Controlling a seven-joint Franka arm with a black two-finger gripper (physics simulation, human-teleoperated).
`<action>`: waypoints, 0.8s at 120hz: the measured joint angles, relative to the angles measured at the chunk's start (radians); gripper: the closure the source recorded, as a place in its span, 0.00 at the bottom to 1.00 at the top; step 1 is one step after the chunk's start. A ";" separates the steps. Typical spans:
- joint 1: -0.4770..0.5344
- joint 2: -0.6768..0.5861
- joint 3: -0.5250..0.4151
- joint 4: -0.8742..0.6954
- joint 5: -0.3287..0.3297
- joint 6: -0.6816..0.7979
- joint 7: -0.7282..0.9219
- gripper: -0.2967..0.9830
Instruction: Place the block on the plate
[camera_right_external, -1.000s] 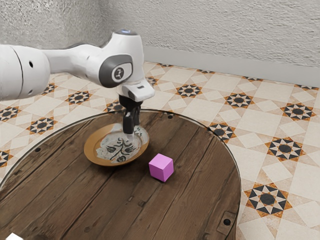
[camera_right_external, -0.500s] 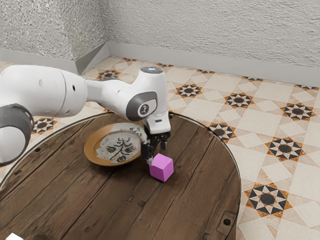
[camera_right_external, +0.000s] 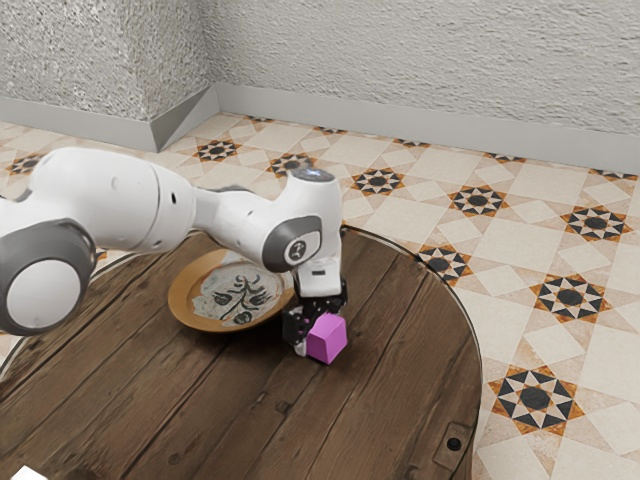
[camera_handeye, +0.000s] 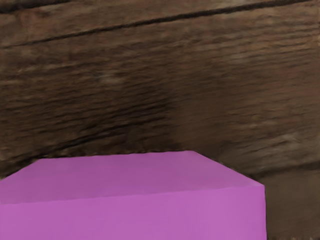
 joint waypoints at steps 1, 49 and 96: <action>0.000 0.001 0.000 0.000 0.000 0.000 0.001 0.23; -0.007 -0.092 -0.001 -0.003 0.004 0.011 0.050 0.50; 0.106 -0.376 0.041 -0.185 0.017 -0.005 0.075 0.51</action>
